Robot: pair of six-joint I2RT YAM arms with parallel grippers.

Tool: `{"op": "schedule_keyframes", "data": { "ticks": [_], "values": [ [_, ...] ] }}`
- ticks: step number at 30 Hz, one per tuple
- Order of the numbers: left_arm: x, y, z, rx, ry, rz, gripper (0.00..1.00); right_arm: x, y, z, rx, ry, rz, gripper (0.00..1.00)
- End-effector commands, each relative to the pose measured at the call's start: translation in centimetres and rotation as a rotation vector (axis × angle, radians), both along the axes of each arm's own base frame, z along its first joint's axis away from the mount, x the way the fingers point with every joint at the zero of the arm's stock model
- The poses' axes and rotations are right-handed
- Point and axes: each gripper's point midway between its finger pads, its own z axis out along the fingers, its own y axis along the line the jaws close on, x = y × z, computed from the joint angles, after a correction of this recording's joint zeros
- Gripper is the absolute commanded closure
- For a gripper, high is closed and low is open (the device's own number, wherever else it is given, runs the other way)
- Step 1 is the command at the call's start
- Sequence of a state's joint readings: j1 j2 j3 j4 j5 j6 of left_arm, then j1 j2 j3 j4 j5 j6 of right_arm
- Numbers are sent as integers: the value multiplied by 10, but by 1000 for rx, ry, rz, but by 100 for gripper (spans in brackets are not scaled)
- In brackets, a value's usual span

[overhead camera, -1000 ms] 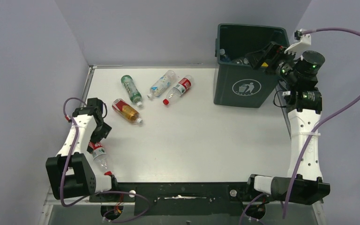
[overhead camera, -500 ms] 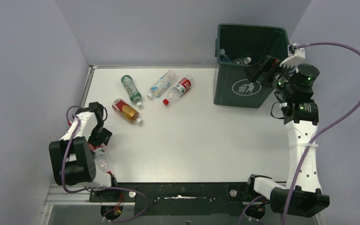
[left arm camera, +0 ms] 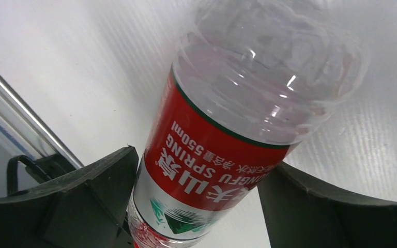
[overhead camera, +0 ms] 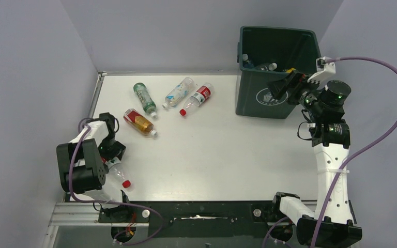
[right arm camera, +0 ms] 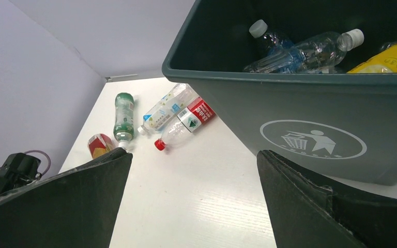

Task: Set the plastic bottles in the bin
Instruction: Pick up the plastic bottle at the center of the board.

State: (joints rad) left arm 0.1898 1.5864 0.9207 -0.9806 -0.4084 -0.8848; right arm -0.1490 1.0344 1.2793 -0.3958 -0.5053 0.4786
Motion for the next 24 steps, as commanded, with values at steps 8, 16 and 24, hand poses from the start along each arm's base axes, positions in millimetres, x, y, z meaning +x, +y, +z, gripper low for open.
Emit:
{"op": "schedule_keyframes", "data": {
  "ticks": [8,16,24],
  "values": [
    [22,-19,-4,-121,-116,-64,55,-4,0,5,2,-47,-11,2],
    [42,-41,40,-178,-243,-140,57,-8,8,-3,16,-28,24,2],
    [87,-106,121,-334,-550,-357,57,-13,54,-14,51,6,152,2]
  ]
}}
